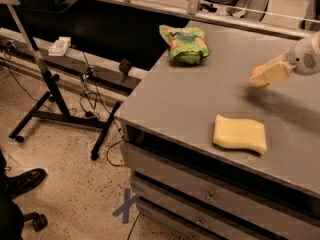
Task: Move orange near sponge
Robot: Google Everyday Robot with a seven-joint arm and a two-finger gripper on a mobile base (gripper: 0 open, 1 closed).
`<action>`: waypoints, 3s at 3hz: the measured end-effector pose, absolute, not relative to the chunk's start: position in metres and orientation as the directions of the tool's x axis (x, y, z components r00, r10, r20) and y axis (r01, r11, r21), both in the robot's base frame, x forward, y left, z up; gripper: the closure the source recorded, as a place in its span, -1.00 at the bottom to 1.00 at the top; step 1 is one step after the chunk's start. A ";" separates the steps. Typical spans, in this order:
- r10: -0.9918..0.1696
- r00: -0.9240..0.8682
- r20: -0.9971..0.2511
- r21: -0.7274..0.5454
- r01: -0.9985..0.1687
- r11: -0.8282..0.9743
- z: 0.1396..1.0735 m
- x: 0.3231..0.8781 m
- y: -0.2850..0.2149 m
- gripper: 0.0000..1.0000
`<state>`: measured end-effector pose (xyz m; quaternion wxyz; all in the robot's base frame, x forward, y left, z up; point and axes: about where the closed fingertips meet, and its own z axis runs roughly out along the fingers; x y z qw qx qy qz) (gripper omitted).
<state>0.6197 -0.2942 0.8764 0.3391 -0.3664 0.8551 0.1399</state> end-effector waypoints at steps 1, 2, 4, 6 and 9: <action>-0.535 -0.512 -0.672 0.061 -0.758 0.649 0.862 0.576 -0.275 1.00; -0.535 -0.512 -0.672 0.105 -0.781 0.616 0.856 0.547 -0.261 1.00; -0.544 -0.495 -0.678 0.135 -0.810 0.570 0.863 0.518 -0.246 0.63; -0.545 -0.492 -0.679 0.149 -0.819 0.554 0.864 0.508 -0.240 -0.28; -0.541 -0.497 -0.678 0.156 -0.817 0.555 0.863 0.504 -0.239 -1.00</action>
Offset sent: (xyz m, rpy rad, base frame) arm -0.1104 0.0457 -0.0233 0.1049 0.1267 0.1394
